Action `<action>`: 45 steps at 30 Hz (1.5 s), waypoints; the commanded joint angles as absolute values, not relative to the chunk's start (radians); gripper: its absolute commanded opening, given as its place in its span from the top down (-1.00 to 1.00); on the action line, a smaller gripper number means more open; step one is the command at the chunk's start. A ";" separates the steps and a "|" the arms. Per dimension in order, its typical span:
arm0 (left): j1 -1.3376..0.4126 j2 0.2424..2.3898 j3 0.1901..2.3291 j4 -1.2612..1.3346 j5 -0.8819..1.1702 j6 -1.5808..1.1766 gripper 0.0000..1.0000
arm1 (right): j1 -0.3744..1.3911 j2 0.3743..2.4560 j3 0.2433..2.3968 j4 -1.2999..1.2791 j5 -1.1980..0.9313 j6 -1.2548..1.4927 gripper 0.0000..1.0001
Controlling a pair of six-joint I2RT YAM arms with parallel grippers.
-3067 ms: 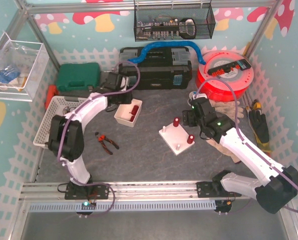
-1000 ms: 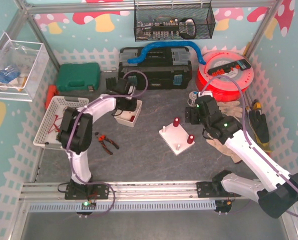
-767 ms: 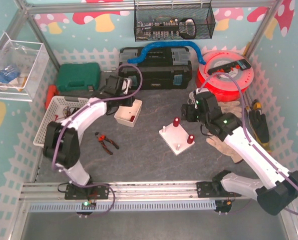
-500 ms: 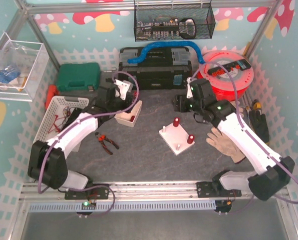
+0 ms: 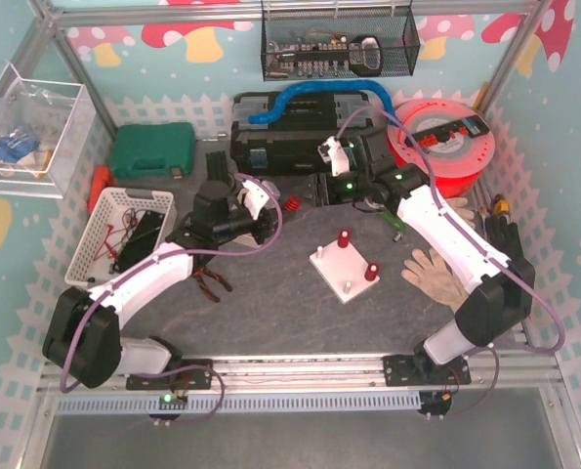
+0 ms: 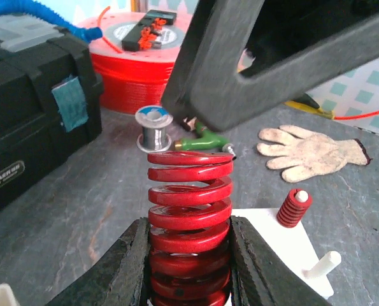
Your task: Install the large spring
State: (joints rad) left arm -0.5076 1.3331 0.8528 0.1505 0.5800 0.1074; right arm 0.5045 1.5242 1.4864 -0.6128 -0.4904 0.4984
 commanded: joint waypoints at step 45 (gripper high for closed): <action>-0.513 1.283 0.783 0.157 0.167 0.012 -0.98 | 0.551 1.289 1.071 -0.473 -0.003 0.436 1.00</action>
State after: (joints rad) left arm -0.5297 1.3228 0.7834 0.2016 0.3256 0.0917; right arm 0.5316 1.2980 1.1248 -0.5205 -0.1432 0.4625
